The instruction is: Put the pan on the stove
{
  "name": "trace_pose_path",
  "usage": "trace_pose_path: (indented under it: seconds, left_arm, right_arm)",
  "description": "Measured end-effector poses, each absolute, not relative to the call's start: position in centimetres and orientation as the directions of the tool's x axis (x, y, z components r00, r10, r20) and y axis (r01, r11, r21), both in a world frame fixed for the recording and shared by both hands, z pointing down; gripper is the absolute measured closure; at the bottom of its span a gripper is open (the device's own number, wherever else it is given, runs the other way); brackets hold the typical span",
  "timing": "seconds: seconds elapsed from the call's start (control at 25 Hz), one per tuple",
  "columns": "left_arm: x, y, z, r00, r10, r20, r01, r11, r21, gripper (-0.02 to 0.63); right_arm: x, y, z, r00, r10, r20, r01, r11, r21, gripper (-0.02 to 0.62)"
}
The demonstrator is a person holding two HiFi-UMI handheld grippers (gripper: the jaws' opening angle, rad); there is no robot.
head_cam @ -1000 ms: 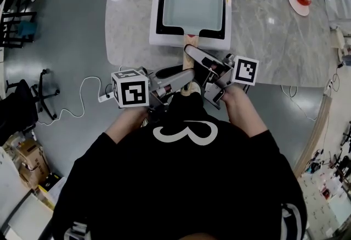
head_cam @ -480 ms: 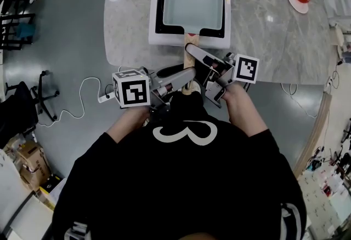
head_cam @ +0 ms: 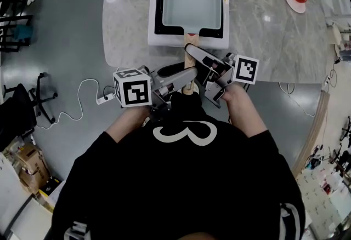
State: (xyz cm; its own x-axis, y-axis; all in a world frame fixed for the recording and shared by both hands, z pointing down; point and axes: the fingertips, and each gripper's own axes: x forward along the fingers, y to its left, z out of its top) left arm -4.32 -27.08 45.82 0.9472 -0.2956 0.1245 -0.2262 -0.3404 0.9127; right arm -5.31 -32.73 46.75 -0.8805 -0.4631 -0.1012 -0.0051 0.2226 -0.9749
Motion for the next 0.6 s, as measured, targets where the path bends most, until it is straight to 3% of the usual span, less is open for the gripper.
trace_pose_path:
  seconds: [0.6]
  left_arm:
    - [-5.3, -27.5, 45.2, 0.964, -0.265, 0.030, -0.113, -0.304, 0.946, 0.365]
  right_arm:
    - [-4.1, -31.8, 45.8, -0.839, -0.544, 0.000, -0.201, 0.310, -0.929, 0.387]
